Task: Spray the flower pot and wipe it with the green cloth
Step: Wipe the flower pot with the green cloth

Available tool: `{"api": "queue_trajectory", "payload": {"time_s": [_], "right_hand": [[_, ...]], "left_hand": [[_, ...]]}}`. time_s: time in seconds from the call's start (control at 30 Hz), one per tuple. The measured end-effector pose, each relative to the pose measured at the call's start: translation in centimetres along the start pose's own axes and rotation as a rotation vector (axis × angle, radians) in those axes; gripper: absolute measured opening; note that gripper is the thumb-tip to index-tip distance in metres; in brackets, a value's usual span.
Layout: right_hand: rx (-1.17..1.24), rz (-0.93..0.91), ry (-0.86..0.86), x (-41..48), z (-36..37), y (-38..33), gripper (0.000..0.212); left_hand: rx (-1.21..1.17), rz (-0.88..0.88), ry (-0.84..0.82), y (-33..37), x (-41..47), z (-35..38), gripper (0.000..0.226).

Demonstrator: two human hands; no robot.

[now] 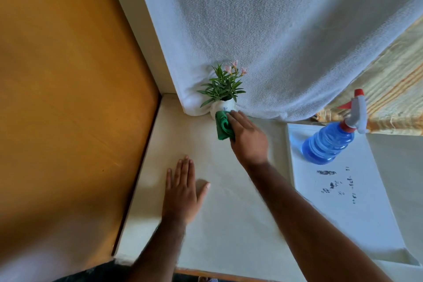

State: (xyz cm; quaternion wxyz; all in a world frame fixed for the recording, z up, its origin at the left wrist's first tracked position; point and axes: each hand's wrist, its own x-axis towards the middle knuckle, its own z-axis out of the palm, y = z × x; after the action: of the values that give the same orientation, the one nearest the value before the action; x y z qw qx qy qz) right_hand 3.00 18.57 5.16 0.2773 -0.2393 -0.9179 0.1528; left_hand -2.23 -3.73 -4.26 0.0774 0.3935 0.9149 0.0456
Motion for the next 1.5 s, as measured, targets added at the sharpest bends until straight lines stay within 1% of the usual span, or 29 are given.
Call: {"api": "queue_trajectory", "payload": {"time_s": [0.1, 0.2, 0.3, 0.47, 0.7, 0.87, 0.93, 1.07, 1.2, 1.33, 1.5], "right_hand": [[-0.033, 0.026, 0.032, 0.8, 1.2, 0.6, 0.057], [-0.070, -0.002, 0.030, 1.0, 2.0, 0.7, 0.058], [-0.099, -0.028, 0.021, 1.2, 2.8, 0.9, 0.053], [-0.131, -0.051, -0.036, 1.3, 4.0, 1.5, 0.051], [-0.087, 0.003, -0.139, -0.3, 3.9, 1.6, 0.052], [-0.021, -0.016, -0.043, 1.0, 2.8, 1.2, 0.059], [-0.008, -0.016, -0.024, 2.1, 2.7, 0.7, 0.058], [-0.014, 0.001, -0.072, 2.0, 3.1, 0.6, 0.052], [-0.010, 0.029, -0.116, 1.4, 3.6, 1.2, 0.053], [0.002, 0.000, -0.079, 1.9, 3.3, 1.5, 0.057], [-0.001, 0.000, -0.057, 2.4, 3.5, 1.5, 0.054]], "left_hand": [[-0.001, -0.005, -0.001, -0.1, 0.1, 0.0, 0.087], [-0.005, -0.004, -0.007, -0.1, 0.1, -0.1, 0.087], [-0.005, -0.003, -0.018, -0.1, 0.0, -0.1, 0.087], [0.001, 0.000, -0.021, -0.3, 0.1, 0.1, 0.087], [-0.002, 0.003, -0.016, -0.4, 0.1, 0.2, 0.085], [0.026, -0.015, -0.026, -0.3, 0.3, 0.1, 0.086], [0.029, -0.020, -0.028, -0.2, 0.4, 0.0, 0.087], [0.024, -0.013, -0.036, 0.0, 0.4, 0.0, 0.087], [0.026, -0.014, -0.041, -0.4, 0.1, 0.0, 0.087], [0.023, -0.017, -0.042, -0.2, 0.2, 0.0, 0.087], [0.023, -0.019, -0.038, -0.2, 0.2, 0.0, 0.087]]}}
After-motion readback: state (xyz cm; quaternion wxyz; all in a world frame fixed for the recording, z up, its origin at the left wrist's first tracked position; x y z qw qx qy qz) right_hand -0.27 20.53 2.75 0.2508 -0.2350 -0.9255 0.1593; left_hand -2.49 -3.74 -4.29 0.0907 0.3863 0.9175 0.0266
